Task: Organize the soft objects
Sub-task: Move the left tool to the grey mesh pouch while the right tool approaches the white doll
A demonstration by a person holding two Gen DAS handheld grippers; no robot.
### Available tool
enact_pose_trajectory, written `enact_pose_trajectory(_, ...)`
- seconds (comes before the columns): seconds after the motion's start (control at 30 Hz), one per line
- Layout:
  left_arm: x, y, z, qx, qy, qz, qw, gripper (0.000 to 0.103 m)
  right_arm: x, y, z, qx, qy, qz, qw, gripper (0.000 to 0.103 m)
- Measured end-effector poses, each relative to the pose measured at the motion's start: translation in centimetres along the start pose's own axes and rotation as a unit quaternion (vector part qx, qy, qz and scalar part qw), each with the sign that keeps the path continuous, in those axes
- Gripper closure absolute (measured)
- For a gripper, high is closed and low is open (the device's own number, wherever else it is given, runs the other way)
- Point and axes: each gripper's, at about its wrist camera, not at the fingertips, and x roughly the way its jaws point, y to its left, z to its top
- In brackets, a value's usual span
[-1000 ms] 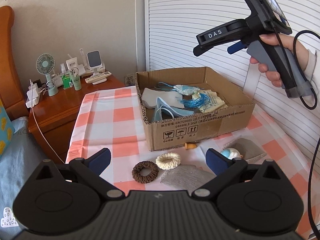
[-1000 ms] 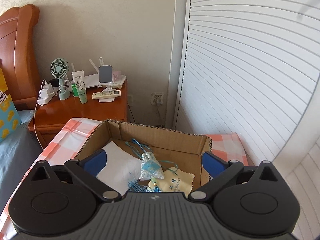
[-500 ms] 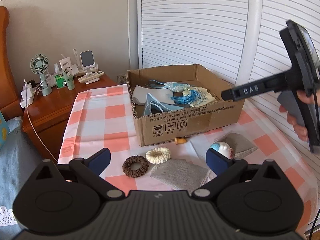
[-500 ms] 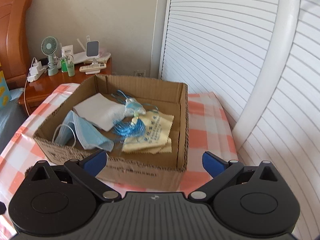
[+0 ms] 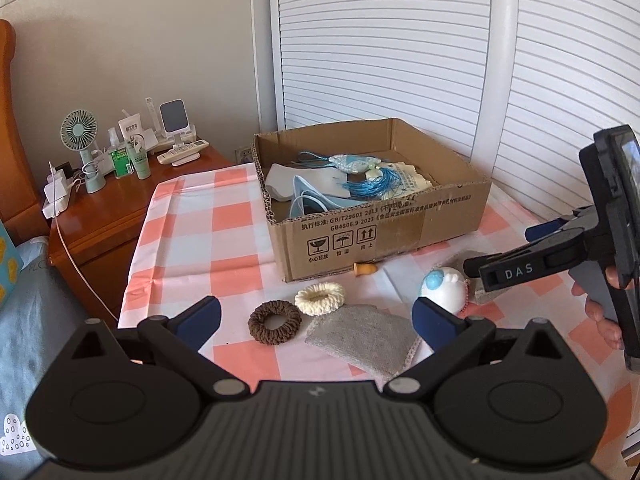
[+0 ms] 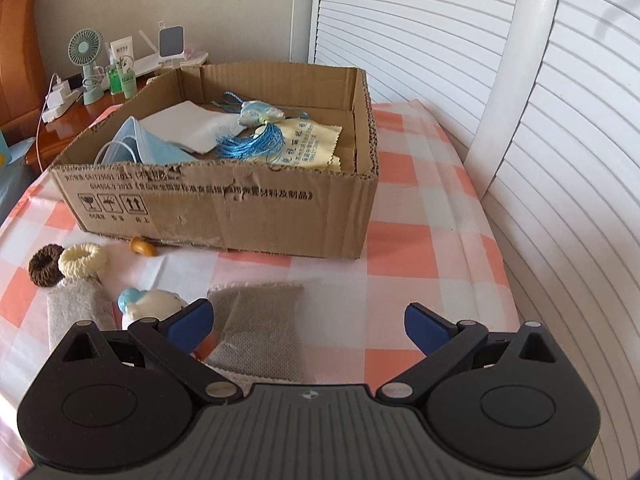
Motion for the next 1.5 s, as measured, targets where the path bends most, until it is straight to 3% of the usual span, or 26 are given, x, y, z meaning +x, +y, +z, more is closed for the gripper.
enact_pose_trajectory(0.3,0.9,0.1,-0.5,-0.001,0.02,-0.013,0.9997,0.001,1.0,1.5,-2.3,-0.046,0.022,0.027,0.998,0.0)
enact_pose_trajectory(0.5,1.8,-0.4,-1.0,0.02,0.037,-0.031,0.9986,0.002,1.2,0.5,-2.6,-0.036,0.017,0.043,0.998,0.0)
enact_pose_trajectory(0.8,5.1,-1.3,-1.6,0.003,0.092,-0.06,0.994,0.002,0.9,0.1,-3.5,-0.044,-0.007,0.054,0.998,0.0)
enact_pose_trajectory(1.17,9.5,-1.8,0.1,-0.05,0.098,-0.006,0.9939,0.002,0.8,0.1,-3.9,-0.045,-0.021,0.056,0.997,0.0)
enact_pose_trajectory(1.5,8.8,-1.7,-1.3,-0.015,0.111,0.041,0.9929,0.001,0.6,0.1,-4.0,-0.046,-0.022,0.056,0.997,0.0)
